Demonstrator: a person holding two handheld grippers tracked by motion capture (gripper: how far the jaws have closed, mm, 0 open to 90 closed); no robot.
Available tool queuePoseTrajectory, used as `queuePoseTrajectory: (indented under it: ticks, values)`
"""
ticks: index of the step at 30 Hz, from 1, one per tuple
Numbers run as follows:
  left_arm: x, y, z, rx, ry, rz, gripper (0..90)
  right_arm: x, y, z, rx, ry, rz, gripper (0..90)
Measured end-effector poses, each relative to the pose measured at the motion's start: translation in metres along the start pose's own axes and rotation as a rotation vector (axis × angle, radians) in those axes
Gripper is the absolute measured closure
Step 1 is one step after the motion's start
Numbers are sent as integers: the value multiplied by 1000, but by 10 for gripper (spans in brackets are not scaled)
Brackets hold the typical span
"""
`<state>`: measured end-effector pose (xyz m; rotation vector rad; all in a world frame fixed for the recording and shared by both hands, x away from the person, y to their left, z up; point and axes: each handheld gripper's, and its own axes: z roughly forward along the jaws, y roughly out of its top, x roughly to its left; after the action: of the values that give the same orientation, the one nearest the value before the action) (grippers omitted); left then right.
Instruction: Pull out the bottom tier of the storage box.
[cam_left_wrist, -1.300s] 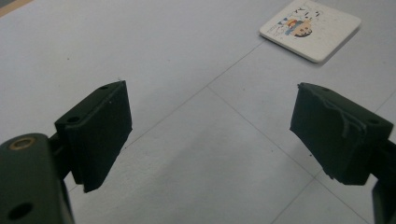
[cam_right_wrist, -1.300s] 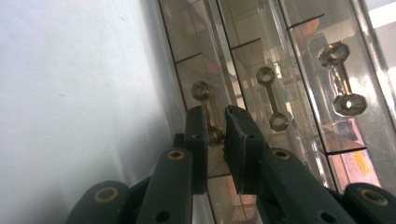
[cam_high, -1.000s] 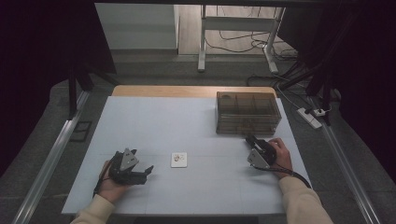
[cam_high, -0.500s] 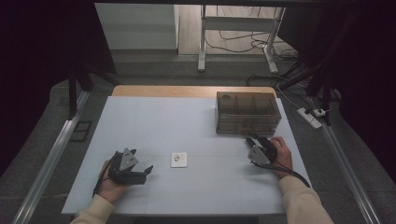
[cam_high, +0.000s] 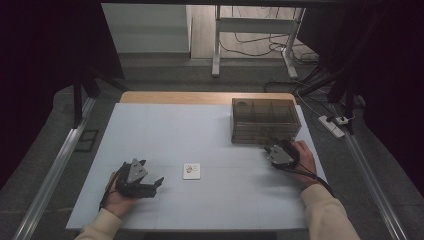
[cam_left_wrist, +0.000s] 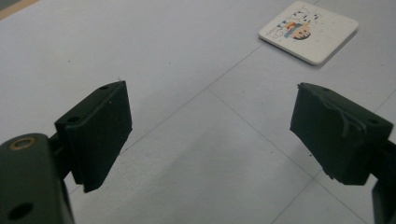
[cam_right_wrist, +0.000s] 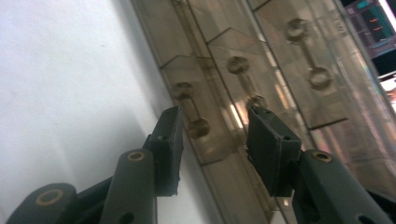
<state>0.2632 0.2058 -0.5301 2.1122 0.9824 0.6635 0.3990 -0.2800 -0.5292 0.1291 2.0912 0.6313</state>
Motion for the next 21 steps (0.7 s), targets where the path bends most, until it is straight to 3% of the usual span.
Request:
queuePoseTrajectory:
  ticks: [7,21]
  values:
    - [0,0,-1,-8,0,-1,126,-2,5,3,18,44,0,534]
    - [0,0,-1,-9,0,1,125,-2,12,8,29,64,-28,520]
